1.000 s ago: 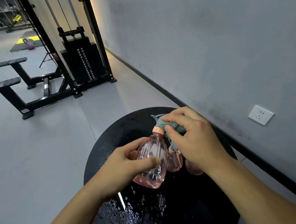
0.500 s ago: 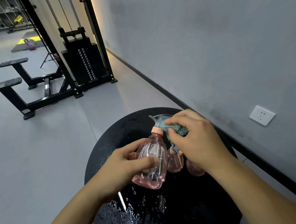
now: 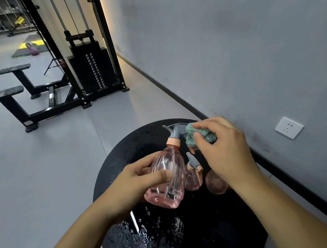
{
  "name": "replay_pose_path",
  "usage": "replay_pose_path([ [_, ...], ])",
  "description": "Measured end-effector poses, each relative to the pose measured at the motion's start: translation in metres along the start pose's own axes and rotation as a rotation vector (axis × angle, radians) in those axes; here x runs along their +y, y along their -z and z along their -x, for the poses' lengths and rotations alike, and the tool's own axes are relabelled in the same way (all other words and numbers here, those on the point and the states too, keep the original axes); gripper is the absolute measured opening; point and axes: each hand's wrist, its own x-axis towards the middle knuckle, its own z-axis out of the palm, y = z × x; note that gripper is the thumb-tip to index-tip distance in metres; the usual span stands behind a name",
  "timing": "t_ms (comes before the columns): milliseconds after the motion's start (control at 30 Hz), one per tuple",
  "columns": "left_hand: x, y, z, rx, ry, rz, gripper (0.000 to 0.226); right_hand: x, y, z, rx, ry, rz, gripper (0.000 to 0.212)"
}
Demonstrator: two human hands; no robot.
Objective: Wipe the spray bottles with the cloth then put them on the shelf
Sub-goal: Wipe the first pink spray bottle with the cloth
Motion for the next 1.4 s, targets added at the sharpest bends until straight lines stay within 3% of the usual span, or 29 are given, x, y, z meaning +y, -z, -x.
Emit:
replay_pose_path([
  [200,-0.004,0.001,-0.002,-0.010,0.005,0.035,0.045,-0.004,-0.010,0.007,-0.093,0.080,0.046,0.023],
  [333,-0.003,0.002,-0.002,-0.002,-0.001,0.054,0.046,-0.003,-0.006,0.004,-0.041,0.056,0.021,0.023],
  [567,-0.004,0.007,-0.001,0.023,0.000,0.138,0.046,-0.004,-0.007,0.005,-0.121,-0.008,0.002,0.020],
  [700,-0.004,0.005,-0.002,-0.001,-0.008,0.092,0.046,-0.007,-0.005,0.005,-0.054,0.000,-0.053,0.021],
  [867,-0.001,0.005,-0.002,0.028,-0.037,0.109,0.043,-0.005,-0.006,0.006,-0.123,-0.022,-0.028,0.019],
  [1067,-0.003,0.001,-0.003,0.012,-0.044,0.062,0.048,-0.007,-0.008,0.007,-0.014,0.033,-0.026,0.020],
  [1233,-0.003,0.006,-0.004,0.052,-0.031,0.093,0.048,-0.005,-0.005,0.007,-0.124,-0.058,-0.019,0.018],
  [1400,-0.005,0.016,-0.003,0.073,-0.017,0.156,0.057,0.003,0.000,-0.001,0.012,-0.140,-0.158,0.015],
])
